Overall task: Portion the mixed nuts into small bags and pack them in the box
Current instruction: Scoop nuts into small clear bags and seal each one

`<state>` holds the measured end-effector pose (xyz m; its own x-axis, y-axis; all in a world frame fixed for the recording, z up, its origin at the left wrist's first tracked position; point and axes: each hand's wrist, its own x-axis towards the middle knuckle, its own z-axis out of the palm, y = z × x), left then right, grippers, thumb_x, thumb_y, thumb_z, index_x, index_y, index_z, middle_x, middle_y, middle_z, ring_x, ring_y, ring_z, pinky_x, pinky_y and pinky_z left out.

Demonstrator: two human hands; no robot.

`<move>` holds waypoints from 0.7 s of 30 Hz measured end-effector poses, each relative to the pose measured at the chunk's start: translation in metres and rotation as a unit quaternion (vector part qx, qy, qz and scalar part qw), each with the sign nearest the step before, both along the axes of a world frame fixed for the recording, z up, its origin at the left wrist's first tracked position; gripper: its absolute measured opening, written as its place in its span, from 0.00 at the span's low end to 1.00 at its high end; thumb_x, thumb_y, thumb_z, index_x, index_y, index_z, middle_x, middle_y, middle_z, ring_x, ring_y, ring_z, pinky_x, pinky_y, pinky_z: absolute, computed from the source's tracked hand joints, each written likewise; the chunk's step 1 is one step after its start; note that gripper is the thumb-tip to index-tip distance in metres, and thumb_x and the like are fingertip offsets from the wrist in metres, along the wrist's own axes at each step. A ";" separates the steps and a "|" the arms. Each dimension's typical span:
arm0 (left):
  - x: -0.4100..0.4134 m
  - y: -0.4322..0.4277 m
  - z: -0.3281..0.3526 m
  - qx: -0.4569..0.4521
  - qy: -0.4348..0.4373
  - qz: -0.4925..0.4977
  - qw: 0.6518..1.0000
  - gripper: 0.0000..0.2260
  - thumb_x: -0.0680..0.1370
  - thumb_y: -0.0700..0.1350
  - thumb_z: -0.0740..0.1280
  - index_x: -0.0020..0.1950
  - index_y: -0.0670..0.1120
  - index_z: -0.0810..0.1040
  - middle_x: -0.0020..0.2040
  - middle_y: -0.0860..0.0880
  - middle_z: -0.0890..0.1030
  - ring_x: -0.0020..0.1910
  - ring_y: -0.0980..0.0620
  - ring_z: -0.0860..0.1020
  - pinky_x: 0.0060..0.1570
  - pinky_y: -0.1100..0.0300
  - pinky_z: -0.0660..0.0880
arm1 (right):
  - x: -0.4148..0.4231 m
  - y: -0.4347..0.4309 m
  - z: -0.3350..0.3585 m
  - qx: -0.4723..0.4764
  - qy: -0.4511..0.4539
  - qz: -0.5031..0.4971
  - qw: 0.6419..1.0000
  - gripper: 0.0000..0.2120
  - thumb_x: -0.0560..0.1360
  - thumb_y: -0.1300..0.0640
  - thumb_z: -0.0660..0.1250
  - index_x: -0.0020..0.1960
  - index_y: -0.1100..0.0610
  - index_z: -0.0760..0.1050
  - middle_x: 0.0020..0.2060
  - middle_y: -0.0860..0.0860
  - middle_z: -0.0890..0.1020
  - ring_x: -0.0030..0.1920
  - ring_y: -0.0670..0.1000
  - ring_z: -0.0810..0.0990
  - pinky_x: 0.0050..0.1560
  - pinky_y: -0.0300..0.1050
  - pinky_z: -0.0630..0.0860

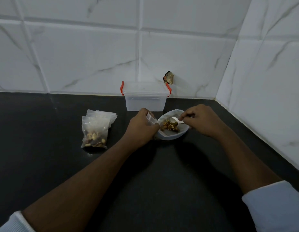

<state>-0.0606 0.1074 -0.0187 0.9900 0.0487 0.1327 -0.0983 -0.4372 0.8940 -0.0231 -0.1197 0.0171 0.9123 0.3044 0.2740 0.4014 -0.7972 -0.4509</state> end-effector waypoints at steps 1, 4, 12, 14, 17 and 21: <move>0.000 0.000 0.000 -0.001 -0.002 -0.002 1.000 0.16 0.79 0.45 0.72 0.64 0.51 0.72 0.48 0.57 0.74 0.46 0.57 0.80 0.36 0.66 0.81 | -0.002 0.004 0.000 0.011 0.004 0.001 1.000 0.09 0.78 0.60 0.68 0.51 0.52 0.87 0.36 0.38 0.81 0.33 0.44 0.82 0.35 0.39 0.77; 0.000 0.001 -0.001 -0.001 -0.006 -0.008 1.000 0.15 0.79 0.45 0.72 0.63 0.52 0.72 0.49 0.57 0.74 0.46 0.57 0.80 0.35 0.67 0.80 | -0.003 0.014 -0.005 0.096 0.061 -0.014 0.993 0.06 0.80 0.60 0.69 0.49 0.53 0.85 0.31 0.45 0.82 0.26 0.41 0.79 0.29 0.34 0.73; -0.002 -0.001 0.001 0.000 -0.031 -0.012 0.999 0.15 0.79 0.46 0.72 0.63 0.52 0.72 0.48 0.59 0.73 0.45 0.59 0.79 0.31 0.71 0.76 | 0.005 0.010 -0.010 0.424 0.268 -0.112 0.858 0.07 0.78 0.67 0.68 0.54 0.68 0.81 0.47 0.66 0.86 0.29 0.45 0.76 0.26 0.36 0.70; -0.002 0.000 0.002 0.002 -0.038 -0.006 0.999 0.15 0.79 0.48 0.72 0.62 0.53 0.72 0.48 0.59 0.73 0.46 0.59 0.78 0.33 0.69 0.77 | 0.008 0.005 -0.009 0.450 0.272 -0.123 0.842 0.08 0.77 0.69 0.65 0.53 0.69 0.81 0.46 0.66 0.86 0.27 0.45 0.73 0.25 0.35 0.67; -0.001 0.002 0.002 -0.011 -0.039 -0.001 0.999 0.16 0.78 0.51 0.73 0.62 0.53 0.72 0.50 0.59 0.74 0.49 0.56 0.79 0.38 0.65 0.80 | 0.010 -0.002 -0.006 0.451 0.258 -0.131 0.844 0.09 0.78 0.69 0.63 0.51 0.69 0.81 0.44 0.65 0.86 0.28 0.45 0.70 0.24 0.35 0.63; -0.002 0.002 -0.001 -0.007 -0.040 -0.018 0.999 0.17 0.78 0.52 0.73 0.62 0.53 0.71 0.53 0.57 0.75 0.49 0.56 0.79 0.32 0.69 0.77 | 0.012 -0.007 -0.003 0.479 0.246 -0.093 0.838 0.09 0.77 0.70 0.62 0.47 0.68 0.81 0.40 0.62 0.85 0.28 0.45 0.69 0.22 0.35 0.61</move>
